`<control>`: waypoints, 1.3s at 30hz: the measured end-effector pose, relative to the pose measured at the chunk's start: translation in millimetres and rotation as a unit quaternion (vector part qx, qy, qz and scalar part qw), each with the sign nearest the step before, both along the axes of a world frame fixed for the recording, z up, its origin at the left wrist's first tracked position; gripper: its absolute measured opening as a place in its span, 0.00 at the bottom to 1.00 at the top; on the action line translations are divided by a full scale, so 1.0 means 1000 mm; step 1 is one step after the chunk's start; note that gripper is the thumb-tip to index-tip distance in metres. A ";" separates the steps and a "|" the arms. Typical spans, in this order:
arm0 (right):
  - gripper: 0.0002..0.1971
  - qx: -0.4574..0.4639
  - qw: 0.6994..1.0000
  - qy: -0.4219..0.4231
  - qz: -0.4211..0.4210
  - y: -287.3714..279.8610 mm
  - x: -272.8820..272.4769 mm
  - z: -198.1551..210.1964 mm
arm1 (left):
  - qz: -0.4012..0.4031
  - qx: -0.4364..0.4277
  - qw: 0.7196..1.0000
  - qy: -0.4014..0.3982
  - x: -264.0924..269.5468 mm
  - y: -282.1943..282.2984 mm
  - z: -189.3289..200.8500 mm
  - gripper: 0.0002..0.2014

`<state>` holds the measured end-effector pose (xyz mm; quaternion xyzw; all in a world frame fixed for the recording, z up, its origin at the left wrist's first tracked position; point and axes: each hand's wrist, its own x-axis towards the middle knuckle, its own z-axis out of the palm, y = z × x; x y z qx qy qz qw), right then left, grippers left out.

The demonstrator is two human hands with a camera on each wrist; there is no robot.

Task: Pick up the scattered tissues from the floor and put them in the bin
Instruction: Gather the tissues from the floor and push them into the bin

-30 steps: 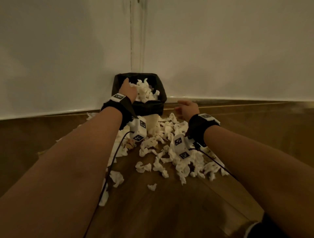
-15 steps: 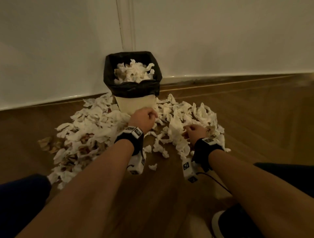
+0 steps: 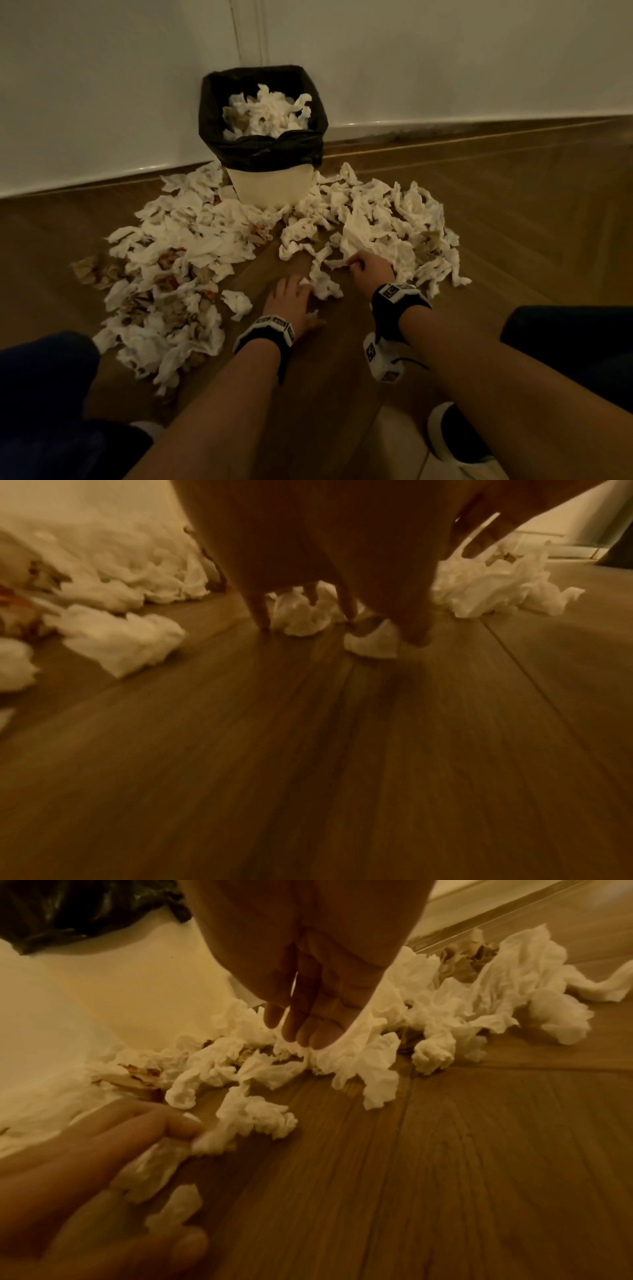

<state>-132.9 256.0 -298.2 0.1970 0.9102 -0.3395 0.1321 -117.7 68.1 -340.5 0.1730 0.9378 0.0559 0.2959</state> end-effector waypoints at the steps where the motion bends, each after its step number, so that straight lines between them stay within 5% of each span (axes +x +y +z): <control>1: 0.13 -0.005 1.000 0.001 -0.009 0.001 0.000 -0.001 | 0.007 -0.004 1.000 0.014 0.005 0.002 0.000 0.37; 6: 0.14 -0.004 1.000 -0.001 -0.022 -0.002 0.001 -0.003 | 0.060 0.040 0.997 0.000 0.012 0.005 0.011 0.17; 8: 0.14 0.000 1.000 -0.010 -0.010 -0.006 0.003 -0.002 | 0.078 0.062 0.995 -0.022 0.008 0.002 0.014 0.17; 12: 0.15 0.026 0.999 -0.024 0.033 -0.014 0.004 0.001 | 0.177 0.085 0.980 -0.038 -0.001 -0.009 0.014 0.32; 19: 0.19 0.055 0.981 -0.045 0.178 -0.030 0.001 -0.004 | 0.250 0.132 0.959 -0.002 -0.016 -0.028 0.004 0.14; 22: 0.25 0.112 0.950 -0.078 0.280 -0.037 0.001 -0.004 | 0.275 0.127 0.953 -0.011 -0.017 -0.032 0.004 0.13; 25: 0.33 0.199 0.880 -0.123 0.414 -0.045 0.004 -0.007 | 0.239 0.094 0.967 -0.008 -0.015 -0.032 0.004 0.23; 28: 0.34 0.232 0.841 -0.171 0.458 -0.048 0.008 -0.012 | 0.223 0.088 0.971 -0.012 -0.012 -0.034 0.006 0.26; 39: 0.17 0.202 0.892 -0.154 0.374 -0.046 0.017 -0.016 | 0.190 0.082 0.978 -0.016 -0.012 -0.037 0.002 0.24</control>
